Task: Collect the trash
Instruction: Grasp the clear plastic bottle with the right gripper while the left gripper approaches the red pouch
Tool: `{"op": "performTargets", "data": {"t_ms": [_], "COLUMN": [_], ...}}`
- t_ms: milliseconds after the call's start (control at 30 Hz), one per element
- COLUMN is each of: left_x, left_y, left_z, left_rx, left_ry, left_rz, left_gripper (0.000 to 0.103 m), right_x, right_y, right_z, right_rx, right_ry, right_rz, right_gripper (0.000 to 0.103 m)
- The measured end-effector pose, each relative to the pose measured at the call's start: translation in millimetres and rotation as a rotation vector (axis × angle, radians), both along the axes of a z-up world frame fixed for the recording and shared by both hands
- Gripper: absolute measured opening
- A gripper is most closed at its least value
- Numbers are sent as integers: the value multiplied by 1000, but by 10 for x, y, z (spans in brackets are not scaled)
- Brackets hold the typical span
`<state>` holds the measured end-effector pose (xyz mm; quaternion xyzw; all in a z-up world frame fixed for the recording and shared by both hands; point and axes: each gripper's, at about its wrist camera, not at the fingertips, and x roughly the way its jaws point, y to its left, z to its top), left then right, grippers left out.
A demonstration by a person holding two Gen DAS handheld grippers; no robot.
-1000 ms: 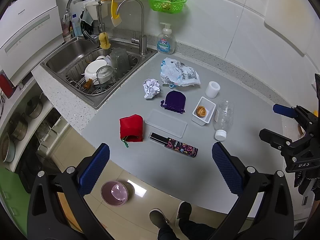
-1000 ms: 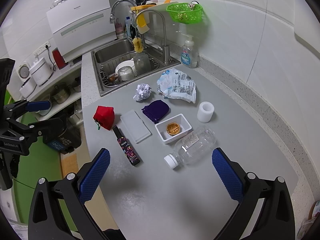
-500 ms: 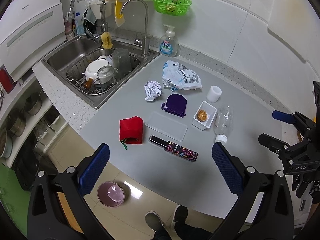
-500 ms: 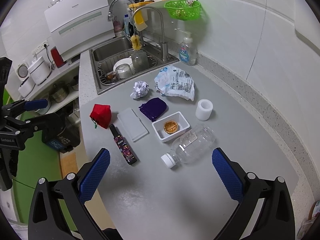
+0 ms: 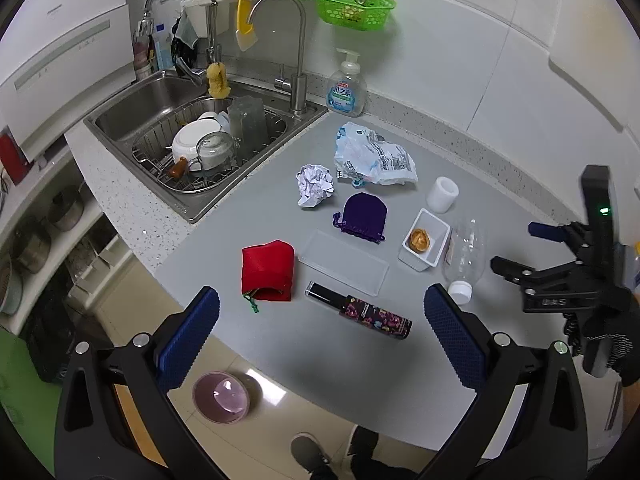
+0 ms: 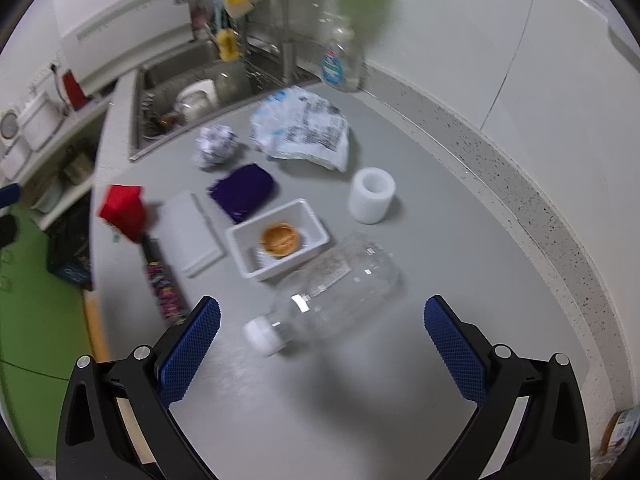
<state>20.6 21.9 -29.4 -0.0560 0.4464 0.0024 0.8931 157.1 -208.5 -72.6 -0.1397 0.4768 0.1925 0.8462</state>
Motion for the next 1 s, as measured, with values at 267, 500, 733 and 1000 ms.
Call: {"op": "performTargets", "data": {"t_ms": [267, 500, 733, 1000], "left_x": [143, 162, 201, 233], "left_y": [115, 130, 188, 270], "left_z": [-201, -236, -249, -363], "left_rx": [-24, 13, 16, -33], "left_ry": [63, 47, 55, 75], "left_rz": [42, 63, 95, 113], "left_gripper": [100, 100, 100, 100], "right_x": [318, 486, 563, 572], "right_y": [22, 12, 32, 16], "right_z": [-348, -604, -754, -899], "right_rx": [-10, 45, 62, 77], "right_ry": [126, 274, 343, 377], "right_rz": [-40, -152, -204, -224], "right_gripper": [98, 98, 98, 97]}}
